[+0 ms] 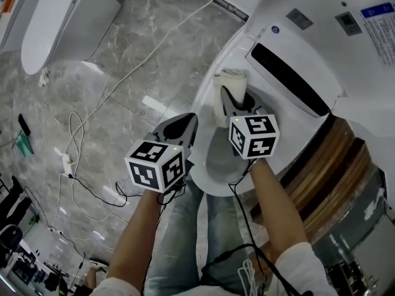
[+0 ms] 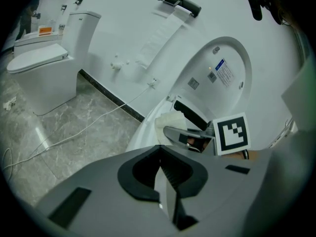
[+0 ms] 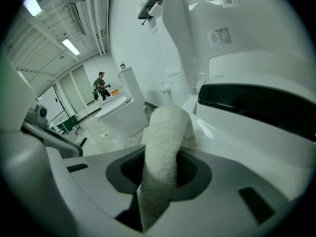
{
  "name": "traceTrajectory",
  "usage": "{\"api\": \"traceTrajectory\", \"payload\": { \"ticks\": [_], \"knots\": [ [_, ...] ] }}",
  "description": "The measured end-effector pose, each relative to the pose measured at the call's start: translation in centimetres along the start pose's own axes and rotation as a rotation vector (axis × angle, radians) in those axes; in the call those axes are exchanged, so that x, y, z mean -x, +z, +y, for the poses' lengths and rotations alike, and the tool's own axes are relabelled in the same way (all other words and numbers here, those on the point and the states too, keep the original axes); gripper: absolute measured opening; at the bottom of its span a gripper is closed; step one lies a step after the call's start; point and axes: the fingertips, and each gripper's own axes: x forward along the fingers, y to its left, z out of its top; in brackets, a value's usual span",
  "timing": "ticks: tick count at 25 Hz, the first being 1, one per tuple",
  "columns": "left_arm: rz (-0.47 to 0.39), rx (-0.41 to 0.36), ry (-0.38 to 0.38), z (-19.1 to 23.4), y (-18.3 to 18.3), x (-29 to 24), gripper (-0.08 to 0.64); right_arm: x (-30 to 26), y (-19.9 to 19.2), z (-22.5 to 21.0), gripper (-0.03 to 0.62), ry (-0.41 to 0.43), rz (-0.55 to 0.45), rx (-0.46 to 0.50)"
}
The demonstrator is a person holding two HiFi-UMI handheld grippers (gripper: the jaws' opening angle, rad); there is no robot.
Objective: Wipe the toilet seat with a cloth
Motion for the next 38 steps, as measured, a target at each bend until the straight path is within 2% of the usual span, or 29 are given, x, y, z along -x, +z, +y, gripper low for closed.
{"api": "traceTrajectory", "payload": {
  "ticks": [5, 12, 19, 28, 33, 38],
  "knots": [
    [0.025, -0.001, -0.013, -1.8, -0.4, -1.6, 0.014, -1.1, 2.4, -1.9, 0.094, -0.006, -0.020, -0.050],
    [0.084, -0.042, -0.056, -6.0, -1.8, -3.7, 0.014, 0.9, 1.7, -5.3, 0.095, -0.062, -0.018, -0.177],
    [0.152, -0.118, -0.113, -10.7, -4.1, -6.0, 0.014, 6.4, -1.5, -10.6, 0.095, -0.197, -0.008, -0.196],
    [0.274, -0.247, -0.223, -19.4, -9.4, -9.1, 0.014, 17.0, -8.2, -19.7, 0.095, -0.404, 0.011, -0.365],
    [0.336, -0.316, -0.287, -23.7, -12.2, -10.1, 0.014, 20.6, -10.5, -22.0, 0.095, -0.427, -0.010, -0.465],
    [0.350, -0.346, -0.310, -25.3, -13.0, -10.5, 0.014, 20.8, -10.5, -22.2, 0.095, -0.416, -0.033, -0.481]
  ]
}}
